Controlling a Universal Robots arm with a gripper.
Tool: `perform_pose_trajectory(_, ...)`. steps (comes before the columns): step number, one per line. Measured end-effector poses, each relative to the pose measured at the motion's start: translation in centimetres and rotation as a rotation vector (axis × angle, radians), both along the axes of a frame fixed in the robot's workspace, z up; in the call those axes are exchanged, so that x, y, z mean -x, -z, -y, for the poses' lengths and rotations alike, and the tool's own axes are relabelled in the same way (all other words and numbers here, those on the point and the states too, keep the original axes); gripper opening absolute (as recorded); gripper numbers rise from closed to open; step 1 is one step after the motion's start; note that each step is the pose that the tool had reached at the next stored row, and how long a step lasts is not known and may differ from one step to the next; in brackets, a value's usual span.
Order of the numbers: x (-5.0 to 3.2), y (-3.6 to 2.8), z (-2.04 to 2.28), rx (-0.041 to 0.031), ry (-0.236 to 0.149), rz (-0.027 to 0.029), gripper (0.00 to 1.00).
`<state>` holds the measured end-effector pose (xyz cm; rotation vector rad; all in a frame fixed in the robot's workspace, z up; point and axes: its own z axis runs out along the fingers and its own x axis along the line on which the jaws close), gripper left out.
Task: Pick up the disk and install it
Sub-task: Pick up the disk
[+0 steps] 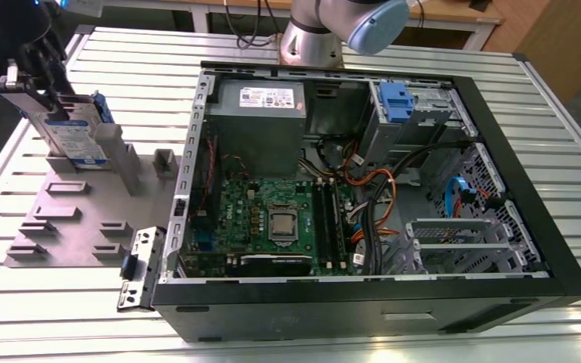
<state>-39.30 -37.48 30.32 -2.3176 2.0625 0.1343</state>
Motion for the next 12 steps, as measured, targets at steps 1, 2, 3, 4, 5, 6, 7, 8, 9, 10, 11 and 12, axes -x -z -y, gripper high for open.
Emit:
perform_pose_trajectory(1,0.00,0.03,-0.05,0.0002,0.000,0.0001,0.53)
perform_pose_trajectory(2,0.00,0.06,-0.08,0.0007,0.000,0.0003,0.53)
perform_pose_trajectory(3,0.00,0.08,-0.08,0.0017,0.000,0.0002,0.53)
perform_pose_trajectory(4,0.01,0.08,-0.10,0.0039,0.002,0.0001,0.53)
perform_pose_trajectory(5,0.02,0.08,-0.11,0.0066,0.003,0.0000,0.53)
perform_pose_trajectory(6,0.02,0.10,-0.12,0.0090,0.006,0.0000,0.53)
perform_pose_trajectory(7,0.03,0.10,-0.12,0.0113,0.009,0.0000,0.53)
perform_pose_trajectory(8,0.03,0.11,-0.12,0.0132,0.012,0.0000,0.53)
perform_pose_trajectory(9,0.03,0.11,-0.12,0.0148,0.019,-0.0001,0.53)
perform_pose_trajectory(10,0.03,0.11,-0.12,0.0153,0.032,-0.0004,0.53)
perform_pose_trajectory(11,0.03,0.12,-0.13,0.0154,0.050,-0.0005,0.53)
perform_pose_trajectory(12,0.03,0.14,-0.13,0.0154,0.068,-0.0005,0.53)
